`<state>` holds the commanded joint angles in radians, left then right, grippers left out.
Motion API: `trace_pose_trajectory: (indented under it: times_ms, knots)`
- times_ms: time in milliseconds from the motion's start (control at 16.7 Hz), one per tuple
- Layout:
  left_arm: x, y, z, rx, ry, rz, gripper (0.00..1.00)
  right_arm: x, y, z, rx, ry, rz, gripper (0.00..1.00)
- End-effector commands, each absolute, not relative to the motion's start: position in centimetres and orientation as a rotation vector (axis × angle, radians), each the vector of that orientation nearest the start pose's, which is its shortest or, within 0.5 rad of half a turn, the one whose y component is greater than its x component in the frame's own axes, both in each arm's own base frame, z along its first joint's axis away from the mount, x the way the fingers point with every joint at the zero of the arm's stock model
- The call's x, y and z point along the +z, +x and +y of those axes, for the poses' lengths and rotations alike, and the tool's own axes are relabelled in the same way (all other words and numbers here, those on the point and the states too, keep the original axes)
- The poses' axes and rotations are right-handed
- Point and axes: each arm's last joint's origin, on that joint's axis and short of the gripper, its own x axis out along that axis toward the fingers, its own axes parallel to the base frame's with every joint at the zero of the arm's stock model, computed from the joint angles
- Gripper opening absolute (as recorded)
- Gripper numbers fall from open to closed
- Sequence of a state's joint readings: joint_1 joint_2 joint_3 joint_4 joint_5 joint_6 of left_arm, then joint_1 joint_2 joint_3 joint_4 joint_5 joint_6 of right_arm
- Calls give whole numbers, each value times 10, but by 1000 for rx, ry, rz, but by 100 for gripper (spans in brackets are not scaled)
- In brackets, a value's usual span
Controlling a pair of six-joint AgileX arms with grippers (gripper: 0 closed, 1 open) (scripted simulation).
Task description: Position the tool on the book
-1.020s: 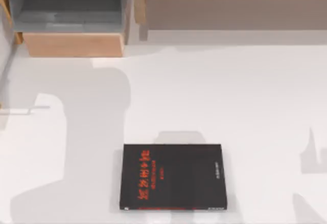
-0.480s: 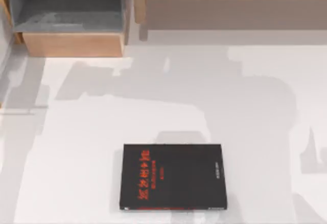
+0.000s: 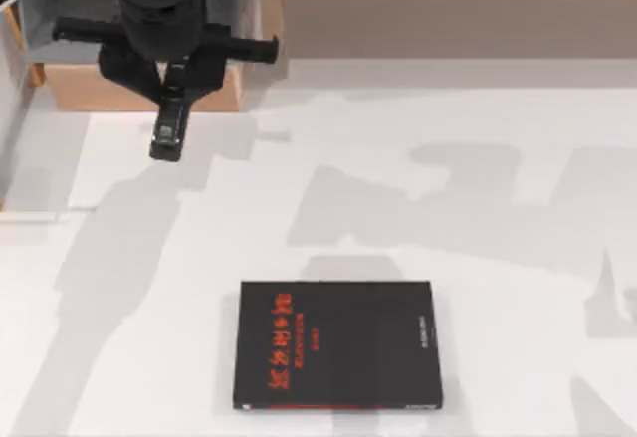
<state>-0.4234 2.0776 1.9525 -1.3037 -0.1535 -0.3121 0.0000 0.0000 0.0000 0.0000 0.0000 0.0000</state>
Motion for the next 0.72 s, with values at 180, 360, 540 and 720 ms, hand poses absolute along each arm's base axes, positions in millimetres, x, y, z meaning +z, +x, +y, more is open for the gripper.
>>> trace_pose_trajectory:
  times_ms: [180,360,540,720]
  knots:
    - [239,336,-227,-37,98,1388,0,160,106,-1,0,0,0,100]
    - [216,286,-268,-48,56,1412,0,160,106,-1,0,0,0,100]
    - [195,249,-286,-27,26,1449,0,160,106,-1,0,0,0,100]
    - [185,234,-289,-4,18,1471,0,160,106,-1,0,0,0,100]
